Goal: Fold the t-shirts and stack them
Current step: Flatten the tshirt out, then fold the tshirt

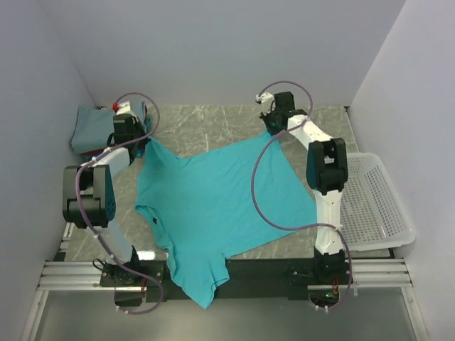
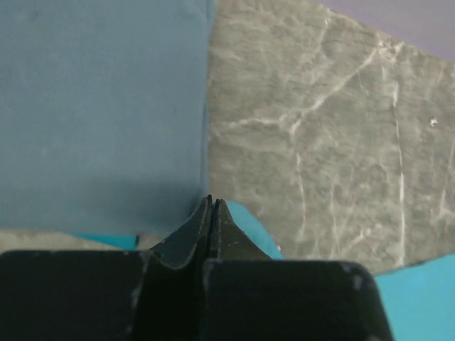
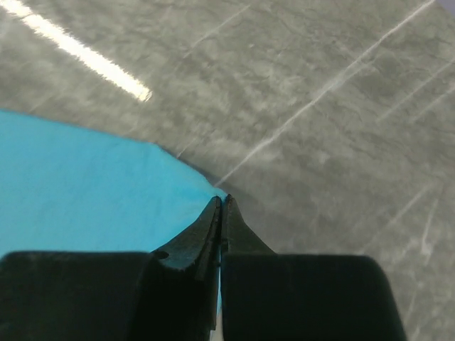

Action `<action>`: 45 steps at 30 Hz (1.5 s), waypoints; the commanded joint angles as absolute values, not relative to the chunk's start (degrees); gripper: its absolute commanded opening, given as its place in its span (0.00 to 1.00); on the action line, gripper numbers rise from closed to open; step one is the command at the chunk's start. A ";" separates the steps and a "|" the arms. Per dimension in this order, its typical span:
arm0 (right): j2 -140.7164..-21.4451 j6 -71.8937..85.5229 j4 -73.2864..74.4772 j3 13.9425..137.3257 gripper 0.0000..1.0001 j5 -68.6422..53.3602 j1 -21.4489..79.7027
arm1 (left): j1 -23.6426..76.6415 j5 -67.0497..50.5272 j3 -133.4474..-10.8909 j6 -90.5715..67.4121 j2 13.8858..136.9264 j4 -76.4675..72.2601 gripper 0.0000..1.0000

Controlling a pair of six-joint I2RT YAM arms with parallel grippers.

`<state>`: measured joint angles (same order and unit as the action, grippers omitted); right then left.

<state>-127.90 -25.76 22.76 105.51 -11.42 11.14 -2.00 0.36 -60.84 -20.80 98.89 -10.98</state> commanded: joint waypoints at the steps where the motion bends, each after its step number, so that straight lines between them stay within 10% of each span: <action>1: -130.07 -24.88 22.16 113.64 0.00 -5.46 11.51 | -2.72 -1.40 -68.28 -17.76 100.36 -15.47 0.00; 19: -129.82 -20.13 20.48 117.78 0.00 -7.03 7.47 | -4.04 -9.58 -82.88 -17.23 104.68 -10.64 0.00; 45: -118.39 -17.05 16.96 99.41 0.00 -17.67 2.37 | -4.04 -13.97 -62.41 -18.80 82.45 -13.97 0.00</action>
<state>-121.64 -17.58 18.68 100.03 -16.56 3.20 -3.77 -14.11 -63.99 -17.93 86.72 -11.38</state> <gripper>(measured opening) 0.008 0.013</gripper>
